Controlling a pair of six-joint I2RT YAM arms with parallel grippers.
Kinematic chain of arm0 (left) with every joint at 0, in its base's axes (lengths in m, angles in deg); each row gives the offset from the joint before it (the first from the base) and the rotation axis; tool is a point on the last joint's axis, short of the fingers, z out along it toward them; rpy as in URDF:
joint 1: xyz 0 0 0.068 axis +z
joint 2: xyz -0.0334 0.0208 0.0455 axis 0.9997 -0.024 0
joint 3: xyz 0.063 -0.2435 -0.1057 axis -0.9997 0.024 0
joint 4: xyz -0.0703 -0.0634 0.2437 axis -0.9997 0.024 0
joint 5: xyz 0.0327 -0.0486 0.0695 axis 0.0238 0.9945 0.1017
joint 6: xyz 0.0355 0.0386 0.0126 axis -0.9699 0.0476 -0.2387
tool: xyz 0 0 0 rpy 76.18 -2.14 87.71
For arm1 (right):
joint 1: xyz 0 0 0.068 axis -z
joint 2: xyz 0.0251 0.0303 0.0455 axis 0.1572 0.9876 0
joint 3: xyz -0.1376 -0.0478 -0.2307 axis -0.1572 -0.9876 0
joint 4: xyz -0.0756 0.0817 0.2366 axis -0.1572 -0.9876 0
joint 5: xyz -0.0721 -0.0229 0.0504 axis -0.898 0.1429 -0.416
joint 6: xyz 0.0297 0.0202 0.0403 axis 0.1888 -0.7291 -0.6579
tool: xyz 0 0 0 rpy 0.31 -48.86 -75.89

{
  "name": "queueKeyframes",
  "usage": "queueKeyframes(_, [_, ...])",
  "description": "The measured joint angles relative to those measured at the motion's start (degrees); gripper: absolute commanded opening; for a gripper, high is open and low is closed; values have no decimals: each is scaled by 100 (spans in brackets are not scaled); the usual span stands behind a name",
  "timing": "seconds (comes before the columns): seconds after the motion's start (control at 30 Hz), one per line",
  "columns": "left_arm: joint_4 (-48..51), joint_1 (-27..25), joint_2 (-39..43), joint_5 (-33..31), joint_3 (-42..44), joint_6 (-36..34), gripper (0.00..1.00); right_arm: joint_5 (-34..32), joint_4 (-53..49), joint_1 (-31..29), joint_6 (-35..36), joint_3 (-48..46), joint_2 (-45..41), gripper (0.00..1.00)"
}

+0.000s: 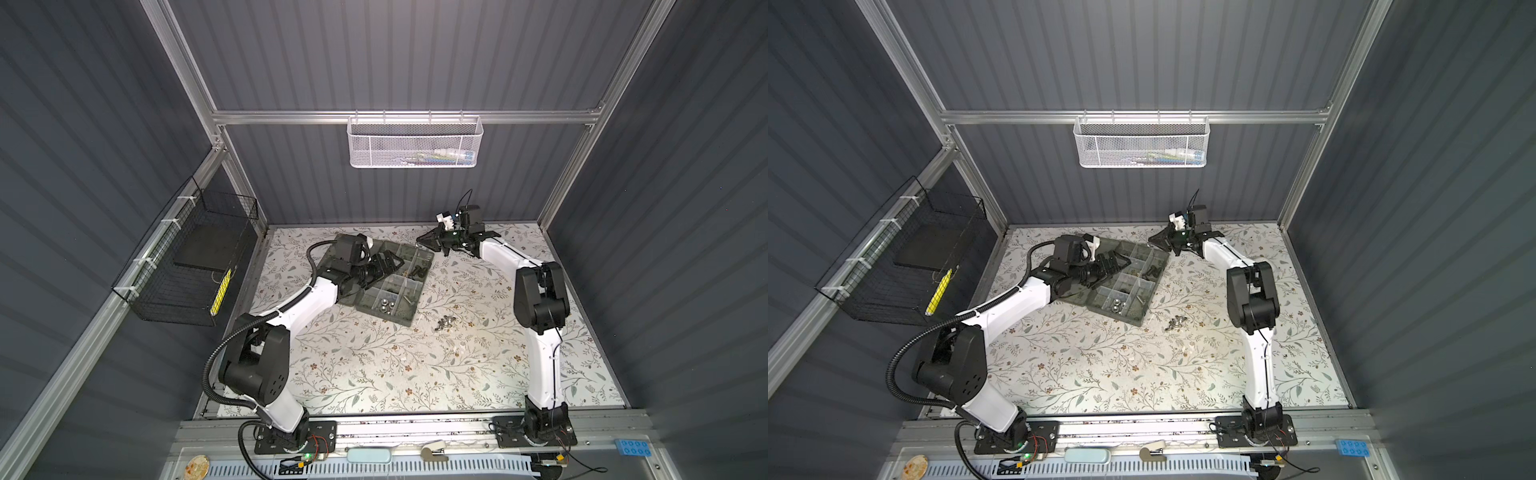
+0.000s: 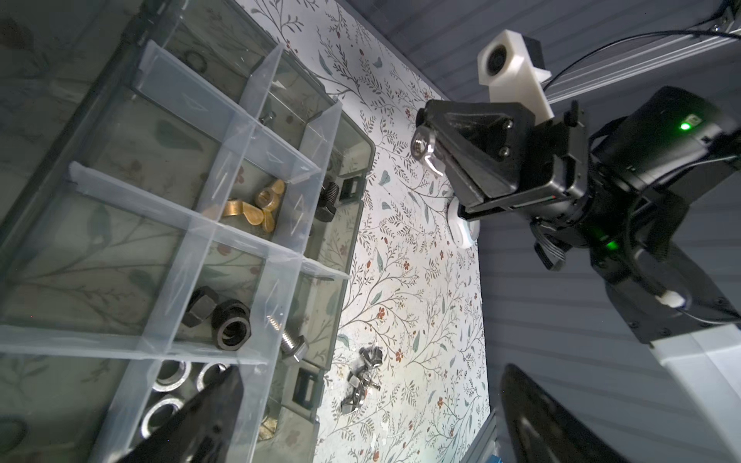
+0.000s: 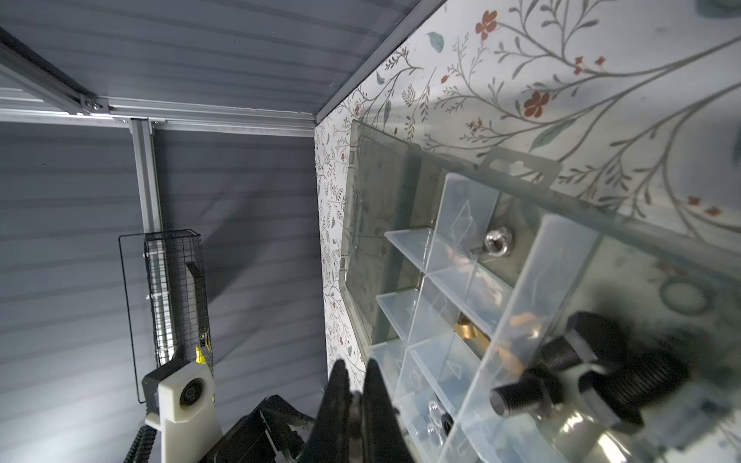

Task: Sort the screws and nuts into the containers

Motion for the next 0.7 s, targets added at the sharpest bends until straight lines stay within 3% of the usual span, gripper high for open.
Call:
queueKeyframes(0.3, [0,203,-302,254,0,-15,100,-31,166,-157,-203,793,907,4])
queueKeyframes(0.7, [-7,273,-476,424,-22,-20,100,-503,-551,-378,341,1349,1410,13])
